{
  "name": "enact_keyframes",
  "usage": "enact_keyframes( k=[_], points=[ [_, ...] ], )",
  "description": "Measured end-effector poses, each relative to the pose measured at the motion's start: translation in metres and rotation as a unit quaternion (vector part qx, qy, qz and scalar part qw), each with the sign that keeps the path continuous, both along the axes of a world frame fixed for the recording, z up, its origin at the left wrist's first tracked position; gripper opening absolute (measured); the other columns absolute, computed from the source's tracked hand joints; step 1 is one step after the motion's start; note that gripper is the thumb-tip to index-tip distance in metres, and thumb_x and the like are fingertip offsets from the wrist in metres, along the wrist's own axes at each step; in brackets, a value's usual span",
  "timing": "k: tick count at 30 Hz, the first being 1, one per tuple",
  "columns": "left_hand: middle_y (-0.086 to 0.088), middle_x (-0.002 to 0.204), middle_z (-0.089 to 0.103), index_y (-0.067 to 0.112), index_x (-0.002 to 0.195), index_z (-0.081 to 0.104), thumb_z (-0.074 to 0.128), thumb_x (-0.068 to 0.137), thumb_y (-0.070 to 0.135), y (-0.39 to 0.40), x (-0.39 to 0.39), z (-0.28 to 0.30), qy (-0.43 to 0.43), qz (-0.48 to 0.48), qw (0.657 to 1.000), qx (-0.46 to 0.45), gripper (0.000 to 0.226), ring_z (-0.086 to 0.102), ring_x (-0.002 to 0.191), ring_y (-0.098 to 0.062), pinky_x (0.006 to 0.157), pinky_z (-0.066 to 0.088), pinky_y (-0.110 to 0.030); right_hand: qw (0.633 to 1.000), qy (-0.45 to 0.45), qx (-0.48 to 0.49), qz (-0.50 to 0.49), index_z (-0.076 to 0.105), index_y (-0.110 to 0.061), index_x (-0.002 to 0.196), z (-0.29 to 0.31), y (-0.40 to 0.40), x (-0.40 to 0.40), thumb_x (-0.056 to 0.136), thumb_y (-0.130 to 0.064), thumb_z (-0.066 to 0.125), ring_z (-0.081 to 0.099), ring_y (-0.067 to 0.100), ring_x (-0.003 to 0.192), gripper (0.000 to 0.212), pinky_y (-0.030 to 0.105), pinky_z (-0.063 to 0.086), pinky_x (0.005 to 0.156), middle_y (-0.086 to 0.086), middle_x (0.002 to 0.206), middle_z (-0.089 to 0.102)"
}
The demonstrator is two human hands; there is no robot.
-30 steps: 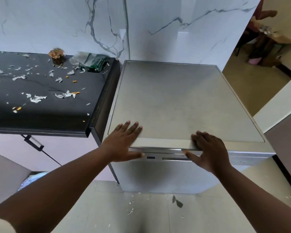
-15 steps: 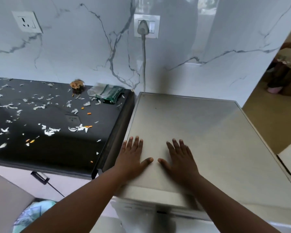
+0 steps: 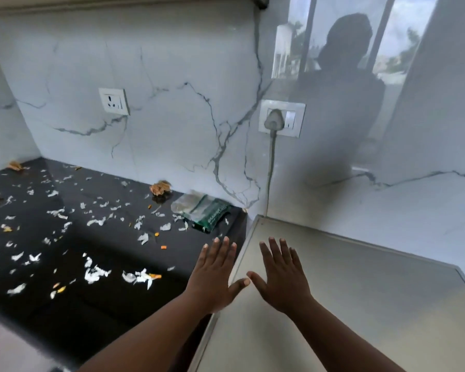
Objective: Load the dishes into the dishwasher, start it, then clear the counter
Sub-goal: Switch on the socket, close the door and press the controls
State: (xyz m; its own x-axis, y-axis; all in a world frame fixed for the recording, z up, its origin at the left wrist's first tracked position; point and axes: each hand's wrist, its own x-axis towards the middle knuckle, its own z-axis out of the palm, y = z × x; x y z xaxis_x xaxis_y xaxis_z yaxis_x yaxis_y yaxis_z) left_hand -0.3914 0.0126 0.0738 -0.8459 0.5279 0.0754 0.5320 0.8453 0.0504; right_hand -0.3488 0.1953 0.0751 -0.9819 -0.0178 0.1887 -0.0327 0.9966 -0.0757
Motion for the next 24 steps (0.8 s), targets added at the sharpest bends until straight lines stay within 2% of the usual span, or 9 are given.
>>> enact_keyframes(
  k=[3,5,7,11,15,17,19,22,24],
  points=[
    [-0.004,0.155,-0.032,0.018,0.144,-0.027,-0.014,0.07,0.079,0.007,-0.052,0.03,0.039,-0.014,0.999,0.022,0.096,-0.038,0.137,-0.023,0.108,-0.026,-0.038,0.999,0.037,0.017,-0.019,0.021,-0.013,0.152,0.033,-0.004,-0.045,0.089,-0.069,0.018,0.008,0.034,0.146,0.084,0.045,0.005,0.114,0.013,0.159,0.015],
    [-0.004,0.156,-0.03,0.019,0.146,-0.025,-0.012,0.072,0.078,0.012,-0.085,0.056,0.076,-0.02,0.996,0.048,0.096,-0.035,0.139,-0.023,0.111,-0.025,-0.038,0.997,0.072,0.025,-0.034,0.006,-0.013,0.154,0.061,-0.005,-0.076,0.089,-0.065,0.017,-0.007,0.032,0.146,0.084,0.044,-0.004,0.115,0.011,0.16,-0.003],
    [-0.003,0.155,-0.029,0.02,0.149,-0.021,-0.013,0.072,0.077,0.018,-0.111,0.083,0.111,-0.033,0.991,0.071,0.096,-0.031,0.142,-0.024,0.114,-0.022,-0.039,0.993,0.095,0.021,-0.068,-0.007,-0.014,0.153,0.091,-0.001,-0.103,0.094,-0.058,0.027,-0.016,0.03,0.146,0.081,0.043,-0.008,0.116,0.009,0.159,-0.016],
    [-0.004,0.156,-0.025,0.017,0.149,-0.016,-0.02,0.073,0.08,0.026,-0.156,0.125,0.188,-0.059,0.974,0.115,0.099,-0.022,0.145,-0.029,0.114,-0.019,-0.042,0.982,0.134,0.014,-0.134,-0.014,-0.009,0.151,0.149,0.008,-0.151,0.095,-0.046,0.042,-0.016,0.031,0.146,0.088,0.043,-0.006,0.117,0.012,0.158,-0.021],
    [-0.006,0.157,-0.023,0.017,0.152,-0.011,-0.006,0.083,0.075,0.031,-0.174,0.142,0.217,-0.058,0.967,0.121,0.09,-0.018,0.145,-0.029,0.118,-0.016,-0.041,0.972,0.157,0.043,-0.172,-0.014,-0.005,0.151,0.175,0.03,-0.185,0.091,-0.038,0.048,-0.016,0.031,0.146,0.092,0.045,-0.004,0.118,0.011,0.157,-0.022],
    [-0.011,0.161,0.006,0.012,0.154,0.014,0.008,0.092,0.073,0.031,-0.175,0.14,0.209,-0.063,0.968,0.125,0.087,0.009,0.147,-0.034,0.119,0.001,-0.044,0.966,0.18,0.066,-0.174,-0.007,-0.003,0.152,0.182,0.04,-0.198,0.087,-0.029,0.052,-0.011,0.032,0.147,0.091,0.045,-0.005,0.116,0.011,0.157,-0.018],
    [-0.014,0.156,0.028,0.009,0.149,0.032,0.021,0.094,0.07,0.03,-0.178,0.126,0.194,-0.079,0.971,0.119,0.083,0.03,0.141,-0.035,0.111,0.013,-0.045,0.964,0.178,0.084,-0.18,-0.006,-0.002,0.151,0.185,0.046,-0.207,0.084,-0.024,0.051,-0.01,0.032,0.147,0.091,0.043,-0.009,0.114,0.013,0.157,-0.017],
    [-0.012,0.154,0.034,0.01,0.147,0.037,0.028,0.093,0.071,0.024,-0.179,0.101,0.201,-0.087,0.97,0.103,0.082,0.024,0.144,-0.032,0.112,0.009,-0.042,0.964,0.156,0.088,-0.198,-0.022,-0.004,0.146,0.181,0.051,-0.215,0.085,-0.024,0.047,-0.024,0.027,0.143,0.094,0.039,-0.018,0.114,0.011,0.15,-0.033],
    [-0.012,0.152,0.037,0.011,0.145,0.041,0.029,0.091,0.071,0.018,-0.179,0.088,0.213,-0.086,0.969,0.089,0.082,0.016,0.144,-0.028,0.113,0.007,-0.041,0.964,0.135,0.096,-0.207,-0.027,-0.004,0.143,0.179,0.053,-0.219,0.084,-0.027,0.048,-0.028,0.026,0.141,0.098,0.04,-0.015,0.116,0.01,0.144,-0.039]
  ],
)
